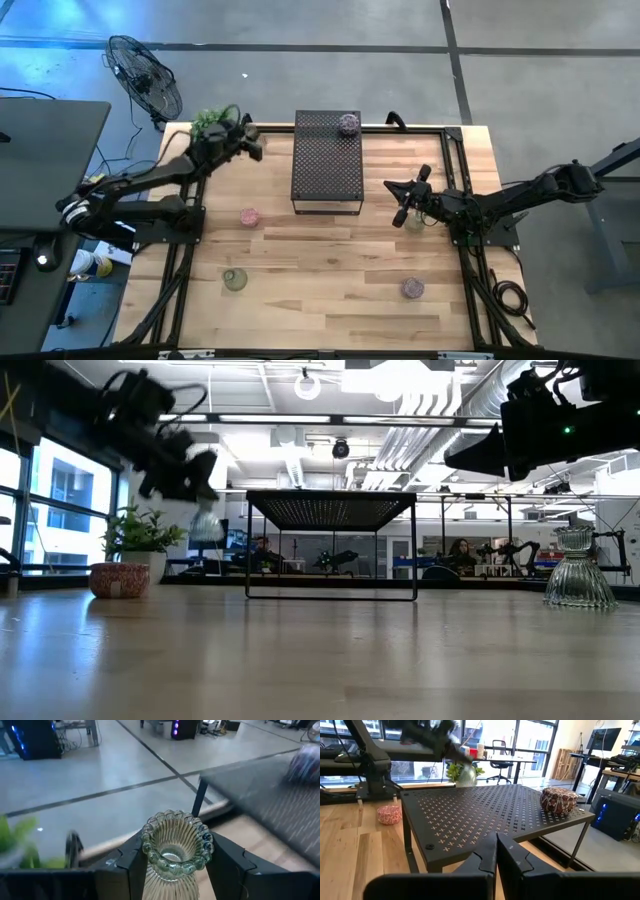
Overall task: Stock candles and vases on shelf
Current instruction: Put the top green vase on the shelf
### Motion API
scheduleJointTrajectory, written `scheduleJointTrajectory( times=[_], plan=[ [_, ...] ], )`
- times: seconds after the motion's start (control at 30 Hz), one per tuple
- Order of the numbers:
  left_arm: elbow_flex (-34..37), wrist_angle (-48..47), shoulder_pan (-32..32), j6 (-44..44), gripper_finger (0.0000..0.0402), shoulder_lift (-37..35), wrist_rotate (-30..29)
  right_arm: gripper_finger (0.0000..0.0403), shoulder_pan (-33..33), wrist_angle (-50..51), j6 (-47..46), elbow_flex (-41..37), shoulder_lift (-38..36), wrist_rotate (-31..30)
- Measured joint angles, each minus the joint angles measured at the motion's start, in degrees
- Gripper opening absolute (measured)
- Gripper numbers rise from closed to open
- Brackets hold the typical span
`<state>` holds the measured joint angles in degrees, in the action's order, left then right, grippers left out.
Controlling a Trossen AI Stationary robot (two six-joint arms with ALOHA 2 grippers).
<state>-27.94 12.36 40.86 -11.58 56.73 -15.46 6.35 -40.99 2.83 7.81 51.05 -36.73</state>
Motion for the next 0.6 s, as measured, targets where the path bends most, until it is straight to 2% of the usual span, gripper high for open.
scheduleJointTrajectory(
  times=[0.13,0.37,0.6],
  plan=[
    [-11.4,-10.0,0.0,0.7,0.0159,0.4,4.2,0.0001,0.0,0.2,0.0,0.0,0.0,0.0],
    [-24.7,-12.7,-0.5,-0.7,0.0159,7.6,16.3,0.0001,0.0,0.1,0.0,0.0,0.0,0.0],
    [-34.8,-12.8,-6.7,2.8,0.0159,22.2,16.9,0.0001,0.0,-1.3,1.6,0.0,0.0,-0.6]
  ],
)
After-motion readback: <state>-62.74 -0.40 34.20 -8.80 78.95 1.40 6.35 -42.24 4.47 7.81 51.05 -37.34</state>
